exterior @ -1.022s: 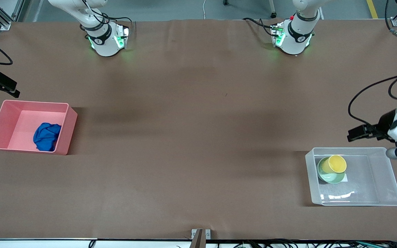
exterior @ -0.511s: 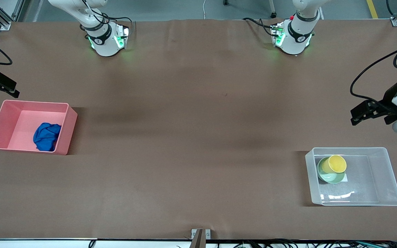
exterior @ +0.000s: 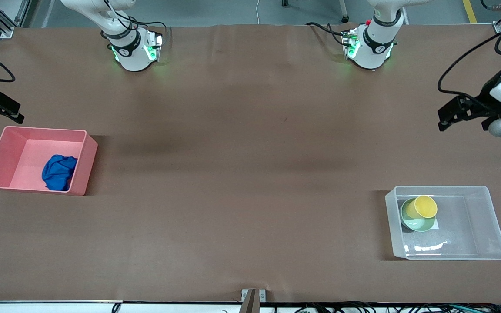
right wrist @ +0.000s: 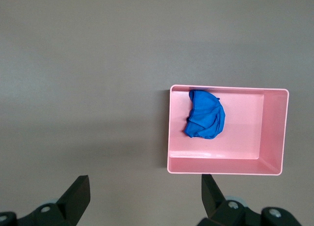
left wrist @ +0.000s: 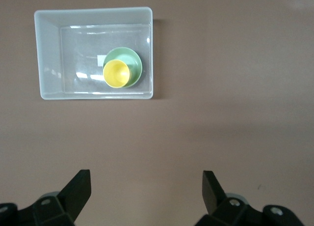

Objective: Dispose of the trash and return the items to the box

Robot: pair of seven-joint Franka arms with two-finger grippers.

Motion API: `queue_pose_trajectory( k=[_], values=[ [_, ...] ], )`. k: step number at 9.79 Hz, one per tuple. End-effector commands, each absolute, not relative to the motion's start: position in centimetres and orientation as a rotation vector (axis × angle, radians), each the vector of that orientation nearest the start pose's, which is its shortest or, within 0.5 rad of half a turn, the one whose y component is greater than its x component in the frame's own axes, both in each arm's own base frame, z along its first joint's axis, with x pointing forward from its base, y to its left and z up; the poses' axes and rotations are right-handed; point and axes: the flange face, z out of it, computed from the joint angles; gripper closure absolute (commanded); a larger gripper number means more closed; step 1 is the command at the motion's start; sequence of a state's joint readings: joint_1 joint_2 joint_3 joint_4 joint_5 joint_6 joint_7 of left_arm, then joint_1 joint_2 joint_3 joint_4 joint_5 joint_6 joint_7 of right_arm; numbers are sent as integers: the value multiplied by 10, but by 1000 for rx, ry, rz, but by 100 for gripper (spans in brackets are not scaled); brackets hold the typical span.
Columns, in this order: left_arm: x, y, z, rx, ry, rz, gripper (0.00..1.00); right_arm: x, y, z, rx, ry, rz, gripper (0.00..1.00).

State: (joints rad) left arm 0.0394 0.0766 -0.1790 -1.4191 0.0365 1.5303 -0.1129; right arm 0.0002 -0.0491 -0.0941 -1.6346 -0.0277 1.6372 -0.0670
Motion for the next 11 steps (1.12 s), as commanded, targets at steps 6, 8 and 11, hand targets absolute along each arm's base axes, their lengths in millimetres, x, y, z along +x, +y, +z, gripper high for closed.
queue_pose_trajectory(
  k=[6, 8, 11],
  values=[
    [520, -71, 635, -3124, 123, 32, 0, 540, -56, 626, -3181, 73, -71, 0],
    [521, -65, 638, -3121, 131, 18, 0, 540, -57, 627, -3183, 73, -73, 0],
    [520, -65, 639, -3123, 126, 15, 0, 540, -56, 625, -3181, 73, -66, 0]
  ],
)
